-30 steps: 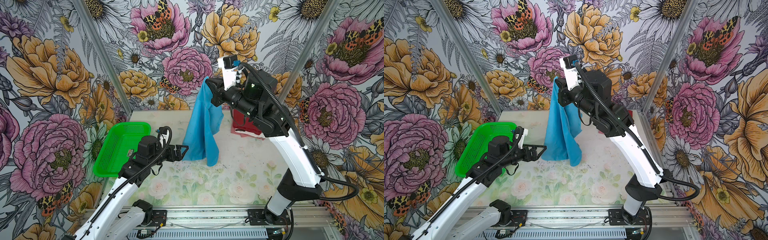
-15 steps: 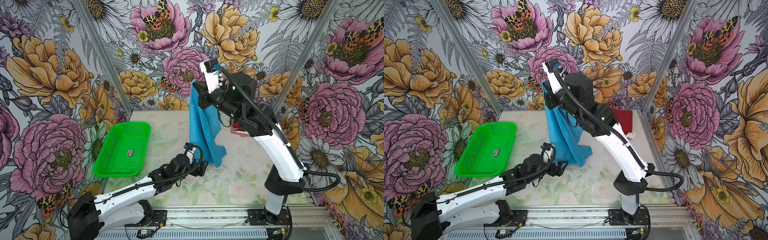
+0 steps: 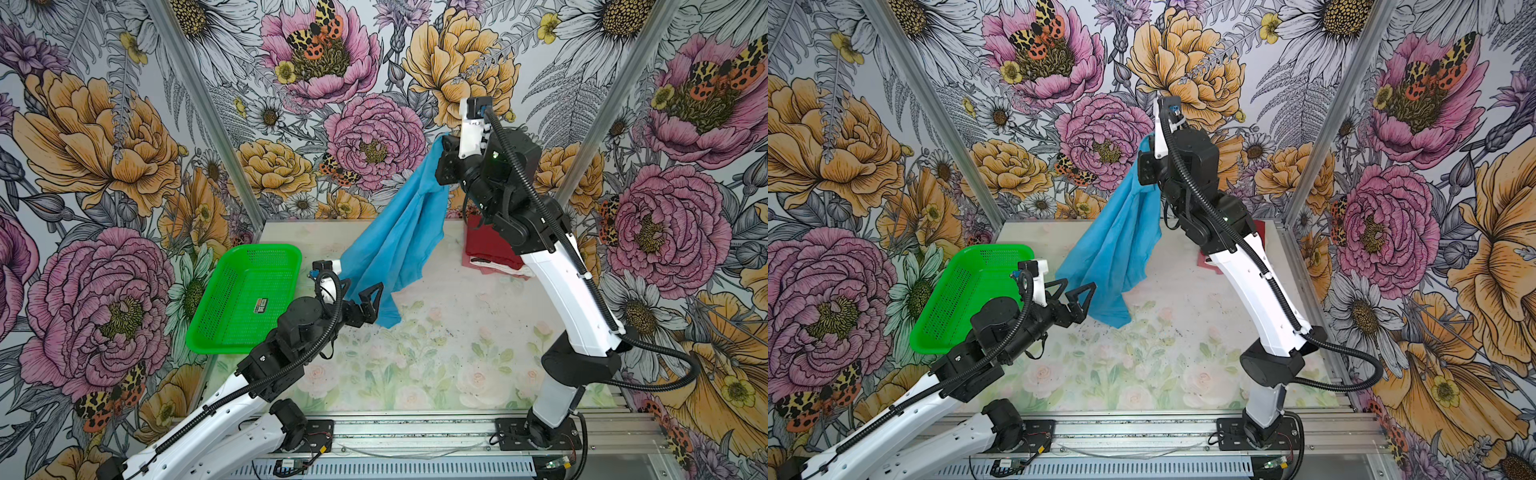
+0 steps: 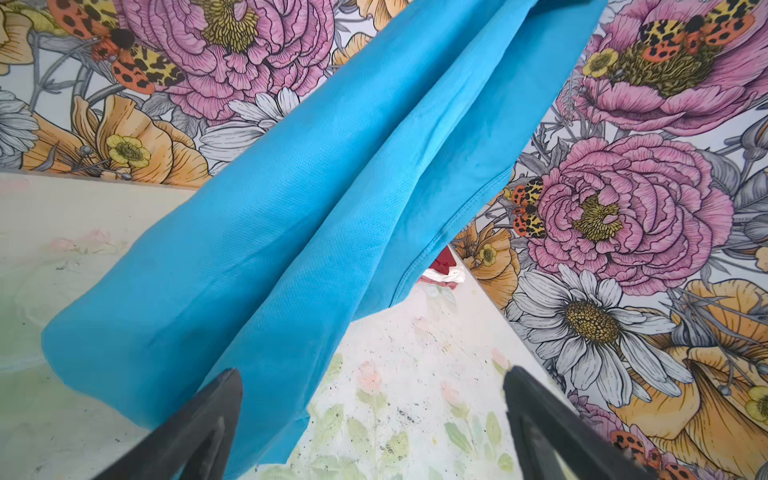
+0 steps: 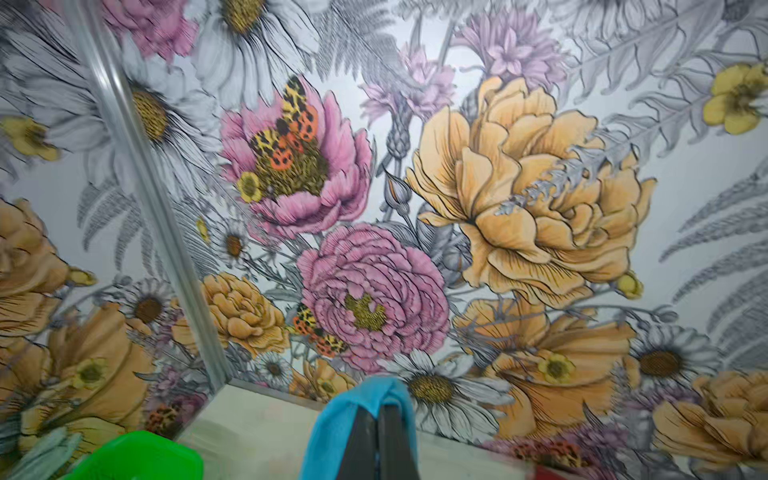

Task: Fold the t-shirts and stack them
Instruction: 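Lower the blue t-shirt onto the table with both grippers holding its edges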

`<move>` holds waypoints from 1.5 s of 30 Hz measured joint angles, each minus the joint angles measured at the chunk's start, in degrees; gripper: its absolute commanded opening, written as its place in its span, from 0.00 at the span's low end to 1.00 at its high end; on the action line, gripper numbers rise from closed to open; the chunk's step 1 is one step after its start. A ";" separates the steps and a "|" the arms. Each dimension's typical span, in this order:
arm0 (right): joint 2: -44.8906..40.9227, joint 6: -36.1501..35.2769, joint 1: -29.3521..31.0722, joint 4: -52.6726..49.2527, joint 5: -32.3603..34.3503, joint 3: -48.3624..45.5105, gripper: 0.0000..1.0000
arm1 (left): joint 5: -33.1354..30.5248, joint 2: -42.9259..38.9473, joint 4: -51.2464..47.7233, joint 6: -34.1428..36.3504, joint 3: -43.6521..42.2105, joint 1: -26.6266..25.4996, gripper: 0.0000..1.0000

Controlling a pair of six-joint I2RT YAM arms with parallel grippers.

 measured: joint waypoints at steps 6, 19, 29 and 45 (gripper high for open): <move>-12.46 8.83 -9.25 3.98 -0.92 -43.19 0.00 | 3.93 7.63 -2.80 -0.79 -0.28 1.81 0.99; -15.52 15.45 -11.67 8.94 -4.79 -75.25 0.00 | 14.14 27.04 -0.81 -12.85 -6.95 9.90 0.81; -20.06 15.50 -11.69 12.48 -5.33 -76.32 0.00 | 19.10 33.77 7.06 -19.61 -10.56 15.41 0.56; -20.09 14.86 -11.69 13.51 -7.13 -76.32 0.00 | 19.89 44.46 14.67 -17.57 -8.50 18.75 0.36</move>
